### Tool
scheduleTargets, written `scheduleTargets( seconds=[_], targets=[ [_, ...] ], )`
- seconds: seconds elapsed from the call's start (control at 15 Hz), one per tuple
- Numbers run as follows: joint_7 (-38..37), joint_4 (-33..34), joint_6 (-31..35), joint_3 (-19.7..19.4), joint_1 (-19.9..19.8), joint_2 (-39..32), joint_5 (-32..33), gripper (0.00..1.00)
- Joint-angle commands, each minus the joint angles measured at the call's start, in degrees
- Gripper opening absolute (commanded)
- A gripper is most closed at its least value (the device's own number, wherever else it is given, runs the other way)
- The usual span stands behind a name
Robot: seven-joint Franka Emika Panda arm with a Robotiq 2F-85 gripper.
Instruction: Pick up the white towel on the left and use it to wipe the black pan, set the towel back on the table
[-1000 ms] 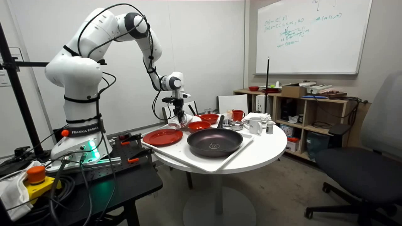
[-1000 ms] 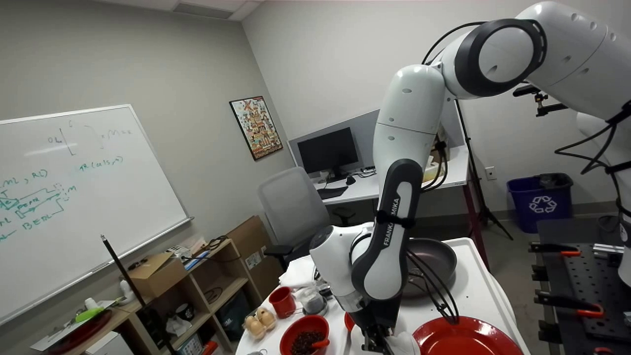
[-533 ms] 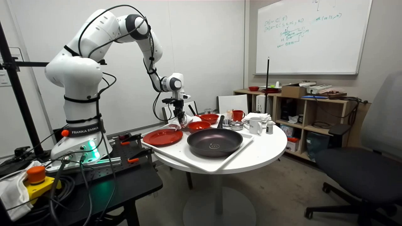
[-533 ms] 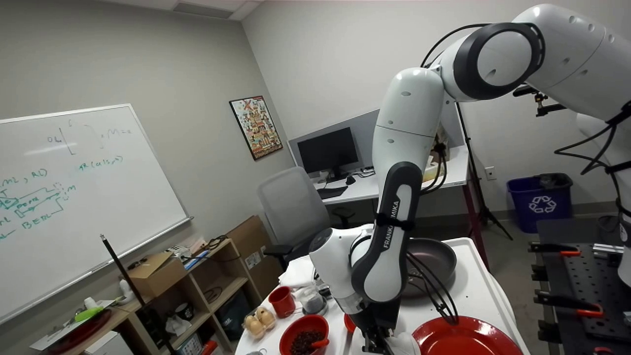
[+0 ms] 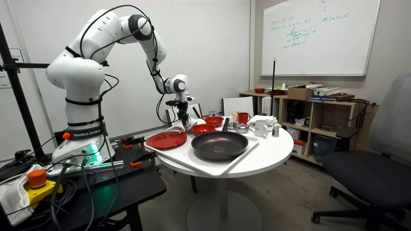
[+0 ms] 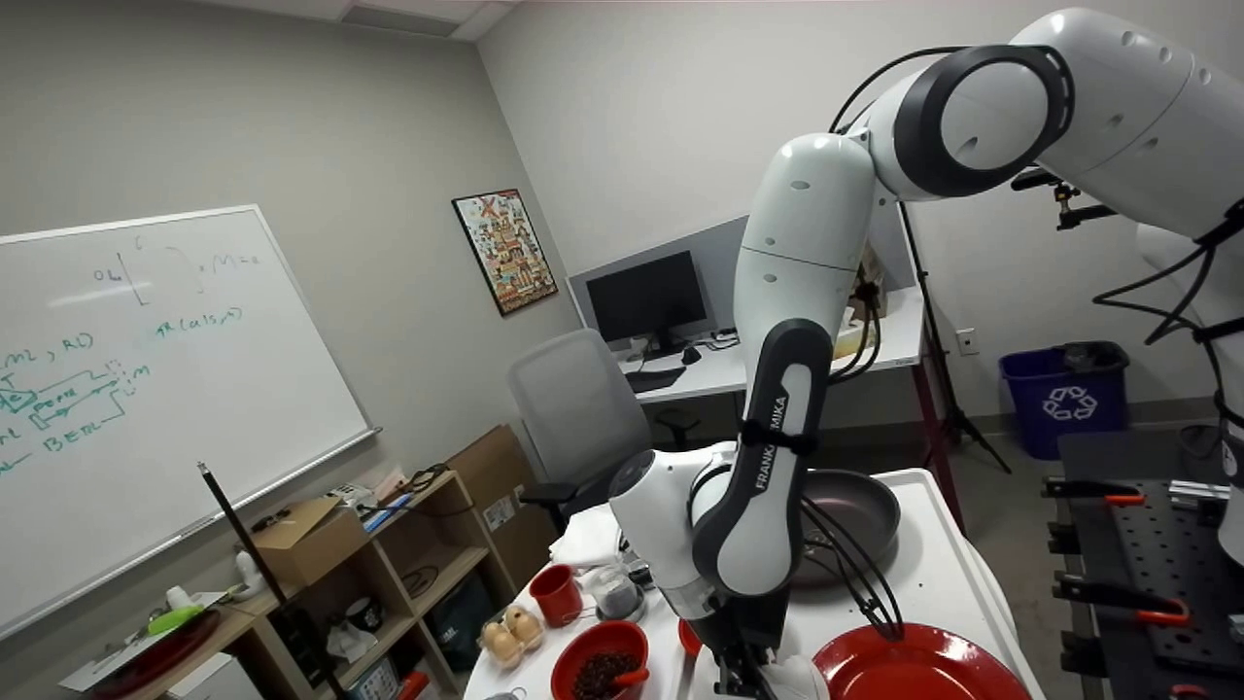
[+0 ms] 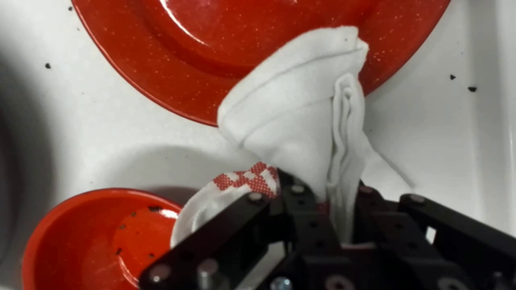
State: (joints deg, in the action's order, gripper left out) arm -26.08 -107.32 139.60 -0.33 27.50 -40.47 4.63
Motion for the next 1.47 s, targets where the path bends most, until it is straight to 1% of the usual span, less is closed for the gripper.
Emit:
scheduleTargets(
  seconds=[0.0,0.07,0.2,0.27,0.33,0.4,0.6,0.67,0.73,0.8,1.07,1.2,1.4],
  targets=[
    [-0.49,0.13,-0.14,0.78,-0.76,-0.05,0.78,0.42],
    [-0.36,0.3,-0.48,0.68,-0.75,-0.15,1.0,0.44],
    [0.11,1.08,-0.78,0.9,-0.69,-0.64,1.21,0.56],
    [0.36,1.47,-0.95,0.95,-0.55,-0.88,1.44,0.15],
    [0.66,2.06,-1.45,1.28,-0.44,-1.11,1.42,0.19],
    [0.74,2.28,-1.61,1.38,-0.32,-1.21,1.53,0.18],
    [0.86,2.79,-2.02,1.9,0.05,-1.43,1.91,0.0],
    [0.87,2.95,-2.15,2.04,0.17,-1.46,2.03,0.0],
    [0.9,3.1,-2.12,2.18,0.32,-1.52,2.2,0.03],
    [0.98,3.26,-2.16,2.32,0.45,-1.59,2.38,0.04],
    [2.09,4.28,-2.41,3.23,0.65,-2.19,2.88,0.04],
    [3.76,5.32,-2.67,4.0,0.43,-2.85,2.86,0.04],
    [6.21,8.71,-4.58,4.83,-0.02,-4.62,2.55,0.04]
  ],
)
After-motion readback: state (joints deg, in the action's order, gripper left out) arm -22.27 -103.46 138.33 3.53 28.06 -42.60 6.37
